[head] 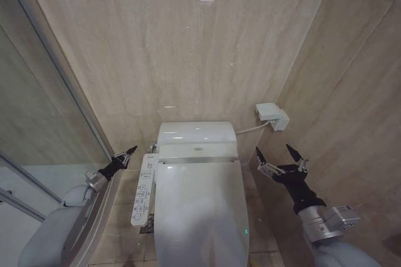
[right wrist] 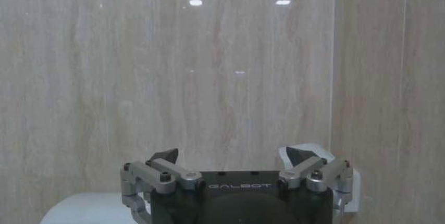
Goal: Open the toilet lid, clean the toilet bowl with a toilet brush, close the toilet lid, and flush.
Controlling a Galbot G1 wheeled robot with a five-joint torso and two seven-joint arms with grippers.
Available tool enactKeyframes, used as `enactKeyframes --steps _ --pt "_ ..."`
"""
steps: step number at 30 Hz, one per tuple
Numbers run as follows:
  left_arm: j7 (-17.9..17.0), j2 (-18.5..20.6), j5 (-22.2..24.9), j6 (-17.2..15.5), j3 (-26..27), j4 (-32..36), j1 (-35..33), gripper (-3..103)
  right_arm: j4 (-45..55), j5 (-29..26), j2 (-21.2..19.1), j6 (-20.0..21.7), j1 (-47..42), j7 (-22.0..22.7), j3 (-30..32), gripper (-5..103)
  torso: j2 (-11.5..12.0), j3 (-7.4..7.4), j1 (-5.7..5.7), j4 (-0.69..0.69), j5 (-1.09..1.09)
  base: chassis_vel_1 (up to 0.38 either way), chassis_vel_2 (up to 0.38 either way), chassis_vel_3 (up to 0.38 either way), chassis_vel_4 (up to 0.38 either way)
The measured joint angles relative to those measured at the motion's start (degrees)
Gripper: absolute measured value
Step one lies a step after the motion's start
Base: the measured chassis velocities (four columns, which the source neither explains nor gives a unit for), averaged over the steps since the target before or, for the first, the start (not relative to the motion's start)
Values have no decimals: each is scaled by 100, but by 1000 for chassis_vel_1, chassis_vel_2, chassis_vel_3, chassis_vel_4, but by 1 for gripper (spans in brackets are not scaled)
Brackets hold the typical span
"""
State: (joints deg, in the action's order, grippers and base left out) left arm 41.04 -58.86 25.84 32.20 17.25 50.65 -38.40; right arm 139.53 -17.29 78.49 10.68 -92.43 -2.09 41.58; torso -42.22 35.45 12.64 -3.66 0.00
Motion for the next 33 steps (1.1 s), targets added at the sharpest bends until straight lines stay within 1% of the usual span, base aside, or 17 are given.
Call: enactKeyframes --steps 4,7,11,14,24,33 --pt "16 6 17 15 -191 -95 134 0 0 0 0 0 0 0 0 100 0 0 0 0 0 0 0 0 0" --pt "123 44 19 101 -472 -301 336 0 0 0 0 0 0 0 0 100 0 0 0 0 0 0 0 0 0" --pt "209 49 19 164 -643 -489 495 0 0 0 0 0 0 0 0 100 0 0 0 0 0 0 0 0 0" --pt "331 -8 19 263 -792 -767 716 0 0 0 0 0 0 0 0 100 0 0 0 0 0 0 0 0 0" --pt "512 -136 17 338 -930 -1026 890 0 0 0 0 0 0 0 0 100 0 0 0 0 0 0 0 0 0" --pt "611 -154 -14 406 -998 -1200 969 0 0 0 0 0 0 0 0 100 0 0 0 0 0 0 0 0 0"
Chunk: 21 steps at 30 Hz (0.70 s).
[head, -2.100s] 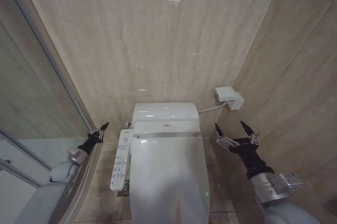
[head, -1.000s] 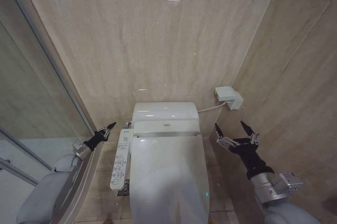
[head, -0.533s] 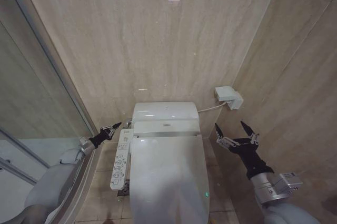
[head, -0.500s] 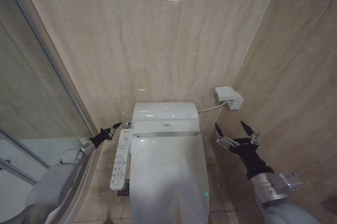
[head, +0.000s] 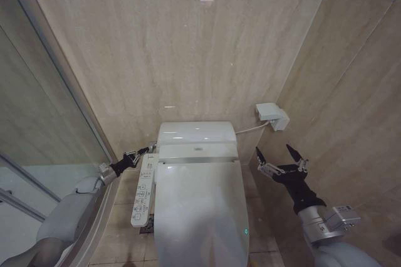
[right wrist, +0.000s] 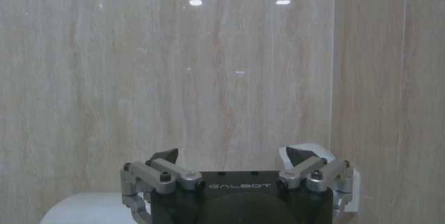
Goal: Open the toilet lid, clean the toilet bowl with a toilet brush, close the toilet lid, and flush.
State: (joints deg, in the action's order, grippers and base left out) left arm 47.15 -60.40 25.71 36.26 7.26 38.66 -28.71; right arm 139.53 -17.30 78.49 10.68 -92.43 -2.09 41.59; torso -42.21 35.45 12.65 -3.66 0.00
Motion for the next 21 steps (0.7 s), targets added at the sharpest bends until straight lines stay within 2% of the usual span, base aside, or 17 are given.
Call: enactKeyframes --steps 12,21 --pt "232 -158 -38 150 -15 -465 202 0 0 0 0 0 0 0 0 100 0 -1 0 1 -1 0 0 0 0" --pt "255 -388 -173 181 38 -772 346 0 0 0 0 0 0 0 0 100 0 -1 0 1 0 0 0 0 0"
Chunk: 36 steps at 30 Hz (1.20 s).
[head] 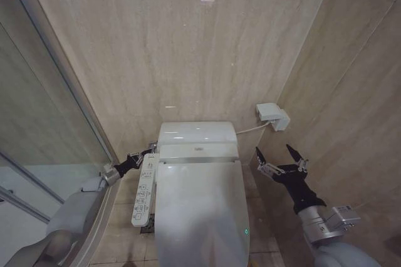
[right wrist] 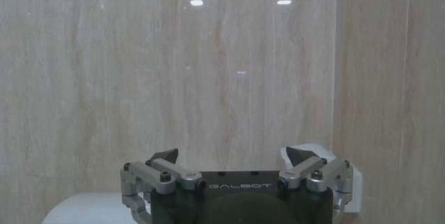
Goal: Open the toilet lid, clean the toilet bowl with a toilet brush, close the toilet lid, and flush.
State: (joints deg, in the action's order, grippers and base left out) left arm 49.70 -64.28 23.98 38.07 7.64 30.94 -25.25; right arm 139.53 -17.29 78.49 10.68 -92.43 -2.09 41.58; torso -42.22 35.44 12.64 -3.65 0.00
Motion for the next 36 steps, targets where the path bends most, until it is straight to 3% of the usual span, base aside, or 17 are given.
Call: enactKeyframes --steps 18,25,27,29,30,33,34,36 --pt "20 -281 -185 51 537 -390 63 0 0 0 0 0 0 0 0 100 0 0 0 1 -1 0 0 0 0" --pt "-205 -398 -242 135 961 -166 -269 0 0 0 0 0 0 0 0 100 0 1 1 -4 1 0 0 0 0" --pt "-532 -401 -220 156 1180 285 -570 0 0 0 0 0 0 -1 0 100 0 1 1 -4 1 0 0 0 0" --pt "-1084 -436 -159 145 1549 1015 -1099 0 0 0 -1 0 0 0 0 100 0 0 1 -2 0 0 0 0 0" --pt "-1084 -436 -159 145 1549 1015 -1099 0 0 0 -1 0 0 0 0 100 0 0 1 -2 0 0 0 0 0" --pt "-1911 -482 -141 23 1892 2089 -1954 0 0 0 0 0 0 1 0 100 0 0 1 2 1 0 0 0 0" --pt "-1911 -482 -141 23 1892 2089 -1954 0 0 0 0 0 0 1 0 100 0 0 1 2 1 0 0 0 0" --pt "-2411 -498 -155 -28 2022 2824 -2419 0 0 0 0 0 0 1 0 100 0 0 1 2 1 0 0 0 0"
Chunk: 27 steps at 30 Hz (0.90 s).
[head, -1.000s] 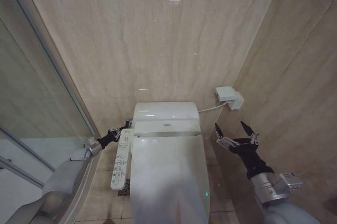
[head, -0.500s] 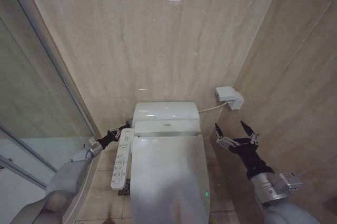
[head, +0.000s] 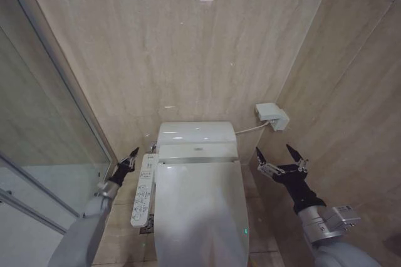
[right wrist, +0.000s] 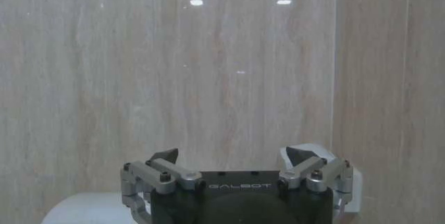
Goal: Open the toilet lid, clean the toilet bowl with a toilet brush, close the toilet lid, and flush.
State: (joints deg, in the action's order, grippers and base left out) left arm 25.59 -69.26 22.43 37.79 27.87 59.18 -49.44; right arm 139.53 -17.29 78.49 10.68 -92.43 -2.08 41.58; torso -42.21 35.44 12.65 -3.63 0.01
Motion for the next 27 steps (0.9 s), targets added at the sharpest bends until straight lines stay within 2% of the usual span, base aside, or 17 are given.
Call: enactKeyframes --steps 1,2,4,6,7,8,9,10,11,12,14,17,18,21,25,26,27 --pt "-365 -23 -92 -19 69 410 -241 0 0 0 0 0 0 -1 0 100 0 -1 -1 -1 -1 0 0 0 0" --pt "-365 -23 -92 -19 69 410 -241 0 0 0 0 0 0 -1 0 100 0 -1 -1 -1 -1 0 0 0 0" --pt "-1182 -93 -273 -131 173 1124 -609 0 0 0 0 0 -1 0 0 100 0 1 -1 -1 1 0 0 0 0" --pt "-1738 -151 -372 -281 246 1717 -885 0 0 0 0 0 0 0 0 100 0 -1 -1 -8 -2 0 0 0 0" --pt "-2085 -194 -443 -431 281 2134 -1113 0 0 0 0 0 0 0 0 100 0 -1 -1 -4 -5 0 0 0 0" --pt "-2085 -194 -443 -431 281 2134 -1113 0 0 0 0 0 0 0 0 100 0 -1 -1 -4 -5 0 0 0 0" --pt "-2411 -235 -536 -605 301 2502 -1334 0 0 0 0 0 0 0 0 100 0 0 -1 -5 -4 0 0 0 0" --pt "-3045 -288 -790 -1017 317 3126 -1741 0 0 0 0 0 0 0 0 100 0 -1 -1 -5 1 0 0 0 0" --pt "-3344 -305 -866 -1279 330 3464 -1989 0 0 0 0 0 0 0 0 100 0 0 -1 -3 -3 0 0 0 0" --pt "-3344 -305 -866 -1279 330 3464 -1989 0 0 0 0 0 0 0 0 100 0 0 -1 -3 -3 0 0 0 0" --pt "-3729 -327 -928 -1673 402 4092 -2448 0 0 0 0 0 0 -1 0 100 0 0 -1 -2 0 0 0 0 0" --pt "-3909 -357 -1048 -1910 607 4609 -2829 0 0 0 0 0 0 -1 0 100 0 0 -2 -2 -2 0 0 0 0" --pt "-3981 -371 -1100 -1992 704 4821 -2975 11 0 0 0 0 0 -1 0 100 -1 0 -1 -2 -1 0 0 0 0" --pt "-4211 -426 -1227 -2136 886 5204 -3252 11 0 0 0 0 0 0 0 100 -1 0 -1 -3 -1 0 0 0 0" --pt "-4471 -582 -1355 -2549 1064 5796 -3782 11 0 0 0 0 0 -1 0 100 -1 0 -1 -4 0 0 0 0 0" --pt "-4478 -628 -1371 -2629 1083 5967 -3965 37 0 0 0 0 0 -4 0 100 -1 0 -1 -3 -1 0 0 0 0" --pt "-4471 -695 -1400 -2684 1098 6166 -4189 37 0 0 0 0 0 -1 0 100 -1 0 -1 -3 -1 0 0 0 0"
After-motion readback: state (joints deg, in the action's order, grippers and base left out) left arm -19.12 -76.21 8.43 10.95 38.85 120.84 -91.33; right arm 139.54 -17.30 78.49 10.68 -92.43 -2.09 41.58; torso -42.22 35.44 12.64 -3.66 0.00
